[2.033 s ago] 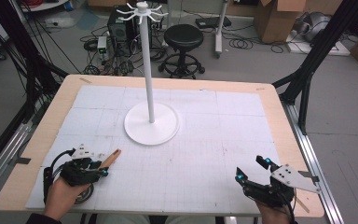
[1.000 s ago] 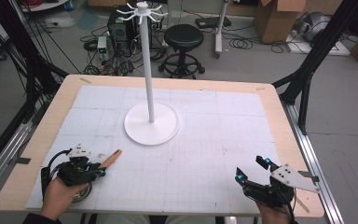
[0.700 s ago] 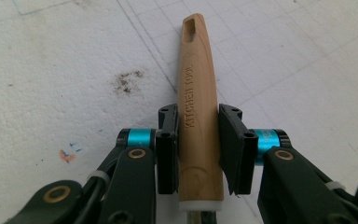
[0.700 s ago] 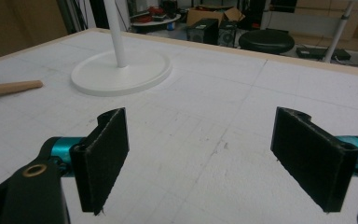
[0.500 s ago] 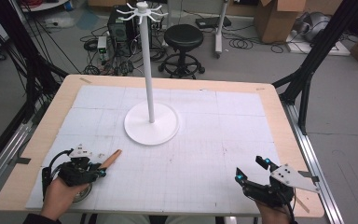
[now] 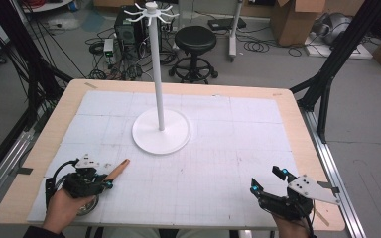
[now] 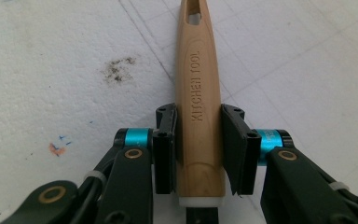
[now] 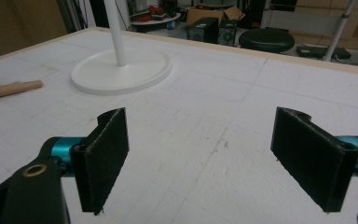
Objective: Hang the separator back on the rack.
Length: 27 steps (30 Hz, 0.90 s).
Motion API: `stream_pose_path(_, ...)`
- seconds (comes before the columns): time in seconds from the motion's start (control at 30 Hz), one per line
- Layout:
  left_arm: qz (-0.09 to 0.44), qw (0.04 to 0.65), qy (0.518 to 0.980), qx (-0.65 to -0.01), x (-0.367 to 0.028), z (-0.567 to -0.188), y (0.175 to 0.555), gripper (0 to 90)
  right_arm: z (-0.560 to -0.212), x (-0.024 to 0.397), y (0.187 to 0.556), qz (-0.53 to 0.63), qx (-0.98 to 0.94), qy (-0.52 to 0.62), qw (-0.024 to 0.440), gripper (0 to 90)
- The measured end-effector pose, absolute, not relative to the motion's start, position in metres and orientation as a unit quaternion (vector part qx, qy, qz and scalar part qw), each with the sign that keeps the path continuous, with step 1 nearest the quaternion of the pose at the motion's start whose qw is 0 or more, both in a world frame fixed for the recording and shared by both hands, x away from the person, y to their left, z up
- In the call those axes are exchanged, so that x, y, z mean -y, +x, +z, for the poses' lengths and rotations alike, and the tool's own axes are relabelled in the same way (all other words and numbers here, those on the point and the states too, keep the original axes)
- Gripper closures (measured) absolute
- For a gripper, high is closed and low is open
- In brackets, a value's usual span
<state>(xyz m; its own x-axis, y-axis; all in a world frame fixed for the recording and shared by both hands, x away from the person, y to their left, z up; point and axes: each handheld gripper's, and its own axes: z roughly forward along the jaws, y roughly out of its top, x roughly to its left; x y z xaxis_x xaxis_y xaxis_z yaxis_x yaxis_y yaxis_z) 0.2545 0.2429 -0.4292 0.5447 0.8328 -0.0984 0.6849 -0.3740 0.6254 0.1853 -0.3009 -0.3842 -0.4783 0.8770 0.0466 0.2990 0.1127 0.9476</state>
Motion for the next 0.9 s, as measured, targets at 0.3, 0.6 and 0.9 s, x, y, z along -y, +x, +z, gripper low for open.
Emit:
stream_pose_path(0.3,0.112,0.330,0.806,-0.477,-0.248,-0.425,0.255,70.2,-0.384,0.301,0.186,0.513,-0.690,0.425,0.282,18.2)
stream_pose_path(0.6,0.100,0.361,0.792,-0.482,-0.253,-0.421,0.254,70.3,-0.385,0.301,0.186,0.513,-0.690,0.425,0.282,18.3)
stream_pose_path(0.9,0.122,0.397,0.776,-0.474,-0.253,-0.407,0.249,70.3,-0.385,0.301,0.186,0.515,-0.690,0.425,0.278,18.2)
